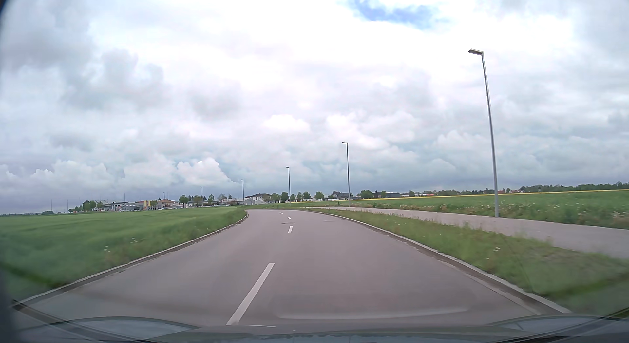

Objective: Follow the waypoints while adhering to traffic rules and regulations

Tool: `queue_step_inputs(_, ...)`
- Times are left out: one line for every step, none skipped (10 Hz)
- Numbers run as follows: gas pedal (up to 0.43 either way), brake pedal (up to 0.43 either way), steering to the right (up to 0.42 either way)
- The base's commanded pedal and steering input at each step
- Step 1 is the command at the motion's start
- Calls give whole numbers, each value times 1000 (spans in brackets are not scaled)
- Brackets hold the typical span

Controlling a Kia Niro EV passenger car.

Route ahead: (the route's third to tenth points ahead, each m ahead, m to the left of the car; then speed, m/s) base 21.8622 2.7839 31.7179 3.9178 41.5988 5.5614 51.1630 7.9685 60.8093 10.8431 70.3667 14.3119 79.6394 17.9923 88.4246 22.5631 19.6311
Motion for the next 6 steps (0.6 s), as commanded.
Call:
queue_step_inputs(220,12,-32)
queue_step_inputs(220,12,-32)
queue_step_inputs(220,12,-32)
queue_step_inputs(220,12,-32)
queue_step_inputs(220,12,-32)
queue_step_inputs(220,12,-32)
